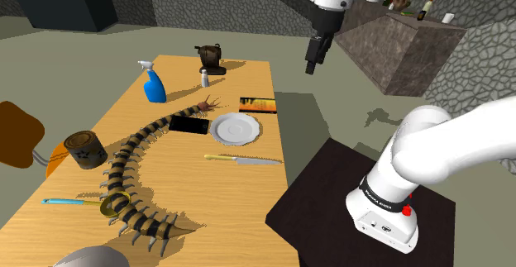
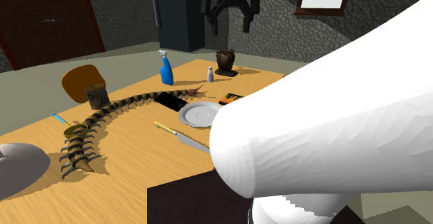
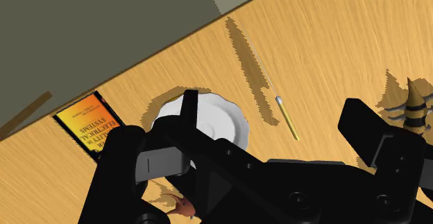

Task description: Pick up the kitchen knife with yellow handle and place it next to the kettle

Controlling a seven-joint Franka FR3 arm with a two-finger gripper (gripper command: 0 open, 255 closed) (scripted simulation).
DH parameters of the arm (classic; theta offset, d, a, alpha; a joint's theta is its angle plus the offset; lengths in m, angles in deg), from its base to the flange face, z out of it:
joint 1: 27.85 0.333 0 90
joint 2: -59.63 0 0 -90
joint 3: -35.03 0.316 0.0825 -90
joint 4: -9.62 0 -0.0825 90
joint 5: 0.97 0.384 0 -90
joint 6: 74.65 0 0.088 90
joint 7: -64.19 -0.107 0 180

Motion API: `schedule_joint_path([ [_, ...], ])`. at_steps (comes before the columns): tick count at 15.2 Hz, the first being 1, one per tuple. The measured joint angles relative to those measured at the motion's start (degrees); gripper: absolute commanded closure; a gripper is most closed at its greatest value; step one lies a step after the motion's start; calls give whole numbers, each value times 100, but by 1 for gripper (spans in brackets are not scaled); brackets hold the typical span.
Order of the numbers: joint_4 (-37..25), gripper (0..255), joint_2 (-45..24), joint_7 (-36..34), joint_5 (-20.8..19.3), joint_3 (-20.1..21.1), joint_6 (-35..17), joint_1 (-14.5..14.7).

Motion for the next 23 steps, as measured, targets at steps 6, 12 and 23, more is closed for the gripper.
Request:
schedule_joint_path([
  [6, 480, 0, -359, 236, -1, -22, -832, 145],
  [12, 883, 0, -1195, 501, 72, 41, -2085, 419],
  [23, 1067, 0, -3304, 1100, 228, 159, -4403, 874],
])
